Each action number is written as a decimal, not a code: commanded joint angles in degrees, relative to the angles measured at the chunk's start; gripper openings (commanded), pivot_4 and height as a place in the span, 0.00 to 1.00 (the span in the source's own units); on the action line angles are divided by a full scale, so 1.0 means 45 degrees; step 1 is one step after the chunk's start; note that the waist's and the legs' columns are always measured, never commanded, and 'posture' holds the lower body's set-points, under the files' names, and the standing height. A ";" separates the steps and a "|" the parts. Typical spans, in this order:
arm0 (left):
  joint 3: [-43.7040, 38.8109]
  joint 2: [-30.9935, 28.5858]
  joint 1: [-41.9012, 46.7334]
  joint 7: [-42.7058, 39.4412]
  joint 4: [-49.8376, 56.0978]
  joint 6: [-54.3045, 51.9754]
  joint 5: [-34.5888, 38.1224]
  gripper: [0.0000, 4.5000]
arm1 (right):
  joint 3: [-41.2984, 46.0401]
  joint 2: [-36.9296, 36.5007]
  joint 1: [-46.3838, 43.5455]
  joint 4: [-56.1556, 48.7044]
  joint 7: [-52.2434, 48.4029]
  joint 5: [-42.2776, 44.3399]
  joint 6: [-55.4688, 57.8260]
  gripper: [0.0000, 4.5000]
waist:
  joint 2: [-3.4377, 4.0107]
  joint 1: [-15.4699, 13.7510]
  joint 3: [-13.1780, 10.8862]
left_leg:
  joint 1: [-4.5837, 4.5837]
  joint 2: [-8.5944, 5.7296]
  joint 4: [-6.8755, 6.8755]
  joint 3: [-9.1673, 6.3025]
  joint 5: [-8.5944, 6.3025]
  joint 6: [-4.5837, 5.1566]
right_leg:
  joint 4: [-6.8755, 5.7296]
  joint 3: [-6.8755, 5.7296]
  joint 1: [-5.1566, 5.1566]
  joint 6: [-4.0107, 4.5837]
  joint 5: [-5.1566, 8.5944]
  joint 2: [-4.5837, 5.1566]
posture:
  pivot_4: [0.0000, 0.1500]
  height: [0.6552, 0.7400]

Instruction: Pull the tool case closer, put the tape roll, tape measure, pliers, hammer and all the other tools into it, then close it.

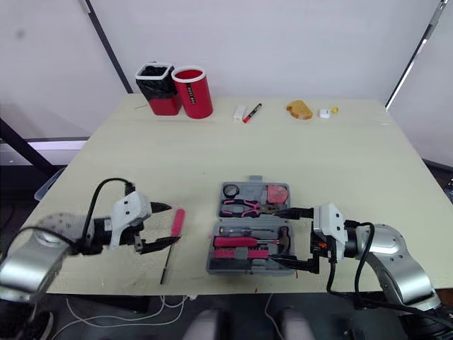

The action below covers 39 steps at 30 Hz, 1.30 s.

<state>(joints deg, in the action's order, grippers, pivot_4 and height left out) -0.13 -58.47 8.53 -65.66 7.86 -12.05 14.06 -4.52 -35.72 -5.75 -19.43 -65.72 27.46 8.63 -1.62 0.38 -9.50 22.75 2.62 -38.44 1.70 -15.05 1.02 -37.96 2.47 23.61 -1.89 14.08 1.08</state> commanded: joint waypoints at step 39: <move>1.1317 0.4017 1.2803 -0.1827 -1.6343 2.0555 -1.0556 0.88 | 0.0090 0.0106 -0.0032 0.0250 0.0215 -0.0400 -0.0618 1.00 | -0.0022 -0.0235 -0.0010 | 0.0040 0.0003 -0.0039 0.0017 -0.0001 0.0008 | -0.0001 0.0018 0.0012 -0.0060 -0.0032 -0.0027 | 1.00 1.00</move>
<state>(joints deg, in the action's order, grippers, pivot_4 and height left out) 50.39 -40.42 64.97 -76.82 -65.57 79.11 -30.07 -4.49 -35.38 -5.95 -17.60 -64.66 25.43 7.17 -1.72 -0.68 -9.55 22.93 2.64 -38.61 1.78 -15.06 1.05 -37.96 2.55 23.66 -2.16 13.94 0.95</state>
